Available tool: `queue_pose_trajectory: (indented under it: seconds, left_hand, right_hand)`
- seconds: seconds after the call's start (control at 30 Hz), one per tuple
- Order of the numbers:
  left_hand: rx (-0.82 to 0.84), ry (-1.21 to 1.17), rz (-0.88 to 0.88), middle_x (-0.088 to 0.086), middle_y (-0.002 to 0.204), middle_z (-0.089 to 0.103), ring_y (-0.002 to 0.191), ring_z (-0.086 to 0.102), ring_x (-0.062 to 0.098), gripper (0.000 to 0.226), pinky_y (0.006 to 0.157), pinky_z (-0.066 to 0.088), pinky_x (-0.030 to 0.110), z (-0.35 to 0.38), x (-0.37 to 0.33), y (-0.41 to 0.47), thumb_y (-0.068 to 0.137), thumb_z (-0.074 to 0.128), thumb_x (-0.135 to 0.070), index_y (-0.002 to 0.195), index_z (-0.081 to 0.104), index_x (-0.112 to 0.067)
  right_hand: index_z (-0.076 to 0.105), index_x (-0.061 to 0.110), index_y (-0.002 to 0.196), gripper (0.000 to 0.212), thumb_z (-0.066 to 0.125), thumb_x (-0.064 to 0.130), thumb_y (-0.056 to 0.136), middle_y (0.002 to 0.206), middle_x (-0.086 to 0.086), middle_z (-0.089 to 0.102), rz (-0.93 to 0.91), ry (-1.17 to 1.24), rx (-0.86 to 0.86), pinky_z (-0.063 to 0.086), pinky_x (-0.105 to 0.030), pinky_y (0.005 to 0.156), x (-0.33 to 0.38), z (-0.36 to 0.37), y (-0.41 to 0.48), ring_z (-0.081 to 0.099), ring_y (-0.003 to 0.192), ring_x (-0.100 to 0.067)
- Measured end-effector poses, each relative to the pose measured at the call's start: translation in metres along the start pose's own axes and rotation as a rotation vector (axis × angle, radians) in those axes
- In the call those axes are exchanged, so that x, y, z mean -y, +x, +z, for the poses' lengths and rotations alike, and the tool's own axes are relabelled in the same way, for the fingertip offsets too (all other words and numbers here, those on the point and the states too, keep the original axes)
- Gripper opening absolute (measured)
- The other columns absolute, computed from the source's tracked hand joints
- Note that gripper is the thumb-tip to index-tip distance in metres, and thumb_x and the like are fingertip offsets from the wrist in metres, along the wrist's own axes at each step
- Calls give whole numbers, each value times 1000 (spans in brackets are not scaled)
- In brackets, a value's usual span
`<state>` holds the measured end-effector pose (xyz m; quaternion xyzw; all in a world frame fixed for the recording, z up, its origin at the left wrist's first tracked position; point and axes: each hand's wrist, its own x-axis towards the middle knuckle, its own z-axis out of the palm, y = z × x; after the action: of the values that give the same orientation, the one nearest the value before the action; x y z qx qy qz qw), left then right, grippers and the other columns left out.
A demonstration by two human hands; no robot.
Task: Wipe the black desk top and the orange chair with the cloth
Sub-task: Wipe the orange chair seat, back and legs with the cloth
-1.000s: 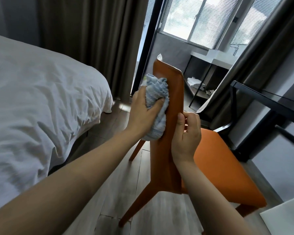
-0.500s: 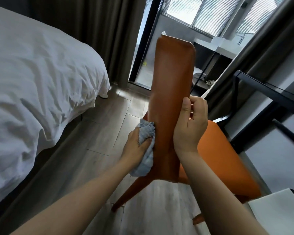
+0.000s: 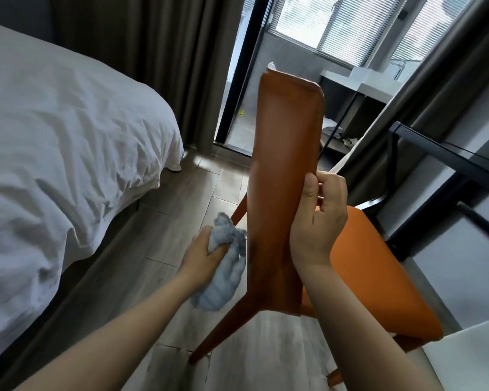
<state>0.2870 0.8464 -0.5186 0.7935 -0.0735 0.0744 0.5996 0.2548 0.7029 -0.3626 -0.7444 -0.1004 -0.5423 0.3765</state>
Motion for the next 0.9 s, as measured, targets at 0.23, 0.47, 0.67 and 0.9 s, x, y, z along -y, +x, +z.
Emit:
queue_pose_trajectory:
  seconds: [0.23,0.47,0.67,0.9]
  left_hand:
    - [-247,-122,323,-4,90,59,82,59,0,37,71,49,20,-53,-114,49,86,52,-49,101,54,-16]
    - [-406,-104,492,-6,100,57,91,58,-1,31,75,44,5,-60,-175,82,91,55,-46,109,49,-21]
    - [-377,-95,577,8,118,55,108,57,19,47,94,49,38,-35,-175,80,88,45,-51,119,51,-16]
    - [-330,-19,540,8,120,51,110,55,20,43,95,48,40,-28,-156,80,91,46,-40,124,49,-12]
  right_hand:
    - [59,7,91,23,45,23,100,88,4,51,-5,-8,30,38,-20,70,2,-2,1,48,79,-11]
    - [60,7,92,23,45,23,99,88,2,54,31,-5,48,37,-17,69,5,-3,1,50,80,-12]
    - [60,6,91,24,45,22,99,87,1,54,43,11,28,36,-16,70,3,1,-1,49,79,-11]
    - [59,7,90,24,45,23,99,87,4,52,39,14,-9,36,-15,69,2,2,-4,47,79,-9]
